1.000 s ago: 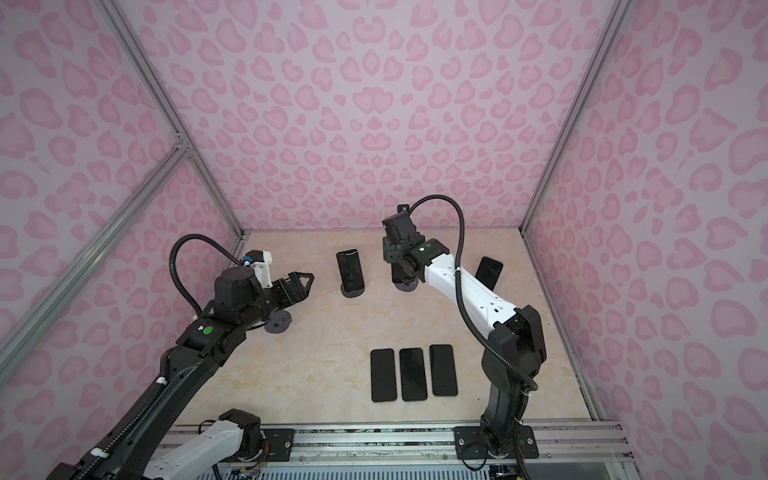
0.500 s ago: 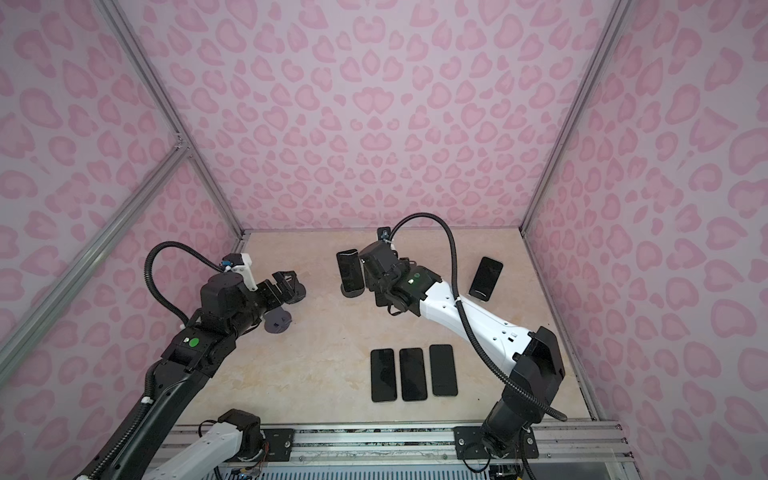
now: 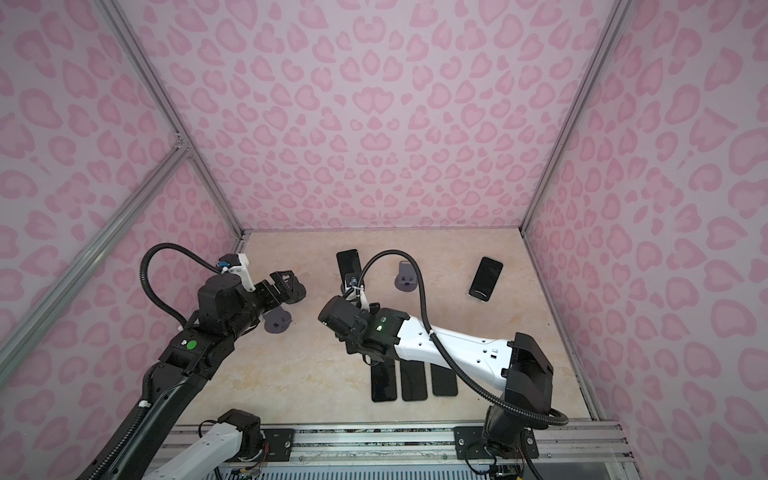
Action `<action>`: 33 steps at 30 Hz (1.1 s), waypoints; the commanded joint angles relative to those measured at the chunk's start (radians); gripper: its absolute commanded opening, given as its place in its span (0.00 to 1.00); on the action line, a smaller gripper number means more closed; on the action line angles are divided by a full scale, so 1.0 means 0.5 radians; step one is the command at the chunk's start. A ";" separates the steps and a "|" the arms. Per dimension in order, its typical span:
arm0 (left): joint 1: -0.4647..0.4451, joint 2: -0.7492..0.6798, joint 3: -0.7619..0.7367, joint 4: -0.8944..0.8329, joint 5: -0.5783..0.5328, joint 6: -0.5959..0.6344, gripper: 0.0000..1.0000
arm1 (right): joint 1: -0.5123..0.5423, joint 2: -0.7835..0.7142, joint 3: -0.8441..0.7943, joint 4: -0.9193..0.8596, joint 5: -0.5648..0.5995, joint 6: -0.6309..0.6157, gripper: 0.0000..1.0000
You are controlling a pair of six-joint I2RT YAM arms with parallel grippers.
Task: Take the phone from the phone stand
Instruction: 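Carry the teal-edged phone down beside the purple-edged phone with the right gripper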
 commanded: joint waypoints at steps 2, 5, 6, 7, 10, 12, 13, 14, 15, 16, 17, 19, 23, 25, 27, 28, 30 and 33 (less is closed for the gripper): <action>0.002 -0.014 0.010 -0.006 -0.014 0.009 0.99 | 0.073 0.110 0.030 -0.047 -0.030 0.236 0.60; 0.001 -0.016 0.010 -0.005 -0.011 0.006 0.99 | 0.114 0.173 0.005 -0.042 -0.064 0.316 0.60; 0.001 -0.018 0.010 -0.006 -0.006 0.008 0.99 | 0.124 0.188 -0.012 -0.023 -0.085 0.334 0.60; 0.002 -0.016 0.007 -0.005 -0.002 0.006 0.99 | 0.133 0.203 -0.027 -0.012 -0.104 0.361 0.60; 0.002 -0.015 0.005 -0.002 0.003 0.003 0.99 | 0.151 0.231 -0.066 0.021 -0.143 0.406 0.60; 0.000 -0.011 0.006 0.000 0.013 0.001 0.99 | 0.152 0.252 -0.083 0.036 -0.181 0.423 0.60; 0.003 -0.012 0.006 0.000 0.019 0.000 0.99 | 0.152 0.263 -0.093 0.042 -0.198 0.431 0.60; 0.001 -0.007 0.006 0.001 0.020 0.000 0.99 | 0.152 0.275 -0.097 0.048 -0.210 0.441 0.60; 0.002 -0.007 0.004 0.001 0.020 0.000 0.99 | 0.152 0.289 -0.105 0.051 -0.219 0.458 0.60; 0.001 -0.007 0.002 -0.001 0.020 0.000 0.99 | 0.152 0.304 -0.110 0.058 -0.228 0.463 0.60; 0.002 -0.005 0.004 0.001 0.020 0.001 0.99 | 0.152 0.321 -0.109 0.057 -0.222 0.472 0.60; 0.001 -0.001 0.002 0.004 0.026 0.000 0.99 | 0.149 0.354 -0.092 0.030 -0.204 0.496 0.60; 0.002 0.022 -0.002 0.002 0.034 -0.003 0.99 | 0.141 0.394 -0.102 0.065 -0.179 0.507 0.60; 0.001 0.033 -0.001 0.003 0.042 -0.004 0.99 | 0.135 0.408 -0.131 0.096 -0.157 0.527 0.60; 0.003 0.036 0.004 0.005 0.048 -0.006 0.99 | 0.121 0.418 -0.153 0.123 -0.149 0.549 0.60; 0.003 0.036 0.002 0.002 0.050 -0.006 0.99 | 0.116 0.427 -0.163 0.132 -0.145 0.554 0.60; 0.003 0.037 0.001 0.009 0.059 -0.009 0.99 | 0.106 0.442 -0.168 0.140 -0.129 0.562 0.60; 0.002 0.045 0.001 0.011 0.063 -0.009 0.99 | 0.096 0.476 -0.183 0.176 -0.124 0.575 0.61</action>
